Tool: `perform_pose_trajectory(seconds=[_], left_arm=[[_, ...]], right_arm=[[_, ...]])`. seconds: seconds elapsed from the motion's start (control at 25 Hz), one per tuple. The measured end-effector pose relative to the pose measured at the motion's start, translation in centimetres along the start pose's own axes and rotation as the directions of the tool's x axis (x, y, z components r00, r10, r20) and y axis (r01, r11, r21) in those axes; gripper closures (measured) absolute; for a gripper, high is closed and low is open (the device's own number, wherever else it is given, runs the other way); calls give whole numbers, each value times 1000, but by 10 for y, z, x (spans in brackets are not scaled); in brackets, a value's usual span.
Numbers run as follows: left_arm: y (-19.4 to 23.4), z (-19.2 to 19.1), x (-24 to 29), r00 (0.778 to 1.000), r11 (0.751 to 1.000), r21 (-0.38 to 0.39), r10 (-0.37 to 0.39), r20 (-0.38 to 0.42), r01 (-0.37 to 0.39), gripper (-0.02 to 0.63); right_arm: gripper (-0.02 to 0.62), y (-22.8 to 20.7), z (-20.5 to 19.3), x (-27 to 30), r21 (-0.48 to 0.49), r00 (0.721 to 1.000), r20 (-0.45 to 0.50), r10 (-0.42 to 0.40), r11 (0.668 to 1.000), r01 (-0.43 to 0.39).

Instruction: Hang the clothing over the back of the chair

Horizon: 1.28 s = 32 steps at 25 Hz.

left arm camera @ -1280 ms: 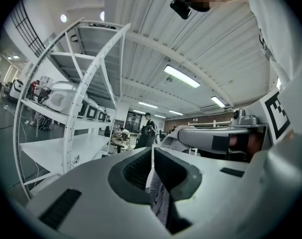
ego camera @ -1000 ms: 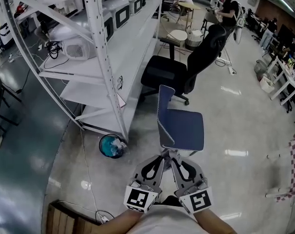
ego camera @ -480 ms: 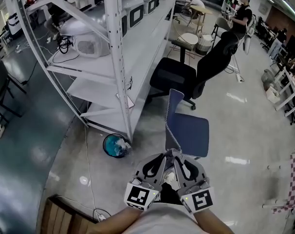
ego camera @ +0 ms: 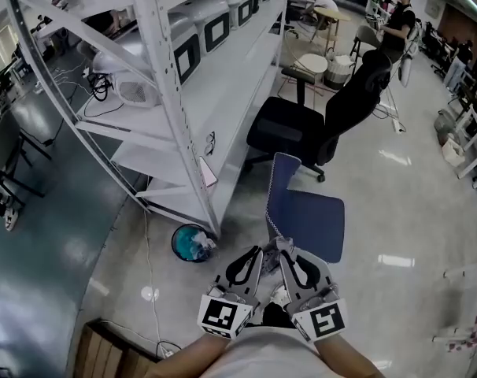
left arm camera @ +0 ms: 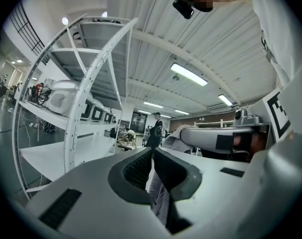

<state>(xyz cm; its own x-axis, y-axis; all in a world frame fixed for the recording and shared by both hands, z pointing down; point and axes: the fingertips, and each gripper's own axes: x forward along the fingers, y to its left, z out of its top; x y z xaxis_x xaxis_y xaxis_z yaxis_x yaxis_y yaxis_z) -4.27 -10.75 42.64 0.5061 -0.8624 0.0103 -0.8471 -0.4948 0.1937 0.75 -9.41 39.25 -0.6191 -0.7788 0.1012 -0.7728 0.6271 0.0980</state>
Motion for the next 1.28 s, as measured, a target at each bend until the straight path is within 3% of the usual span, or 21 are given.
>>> perform_pose_trajectory(seconds=[0.64,0.92,1.04,1.28], left_arm=[[-26,-4,110,992,991,40,125,-24,-124,586],[-16,-18,126,984,987,41,159,-78,-157,586],[-8,-22,136,985,989,29,150,-88,-148,586],[6,-13,155,992,994,21,104,-77,-103,586]], right_arm=[[557,-127,-4,21,52,992,66,109,992,-112],[557,-149,-12,40,90,988,78,133,986,-140],[557,-156,-13,47,86,991,68,118,989,-124],[557,-209,8,64,26,998,69,11,1000,-13]])
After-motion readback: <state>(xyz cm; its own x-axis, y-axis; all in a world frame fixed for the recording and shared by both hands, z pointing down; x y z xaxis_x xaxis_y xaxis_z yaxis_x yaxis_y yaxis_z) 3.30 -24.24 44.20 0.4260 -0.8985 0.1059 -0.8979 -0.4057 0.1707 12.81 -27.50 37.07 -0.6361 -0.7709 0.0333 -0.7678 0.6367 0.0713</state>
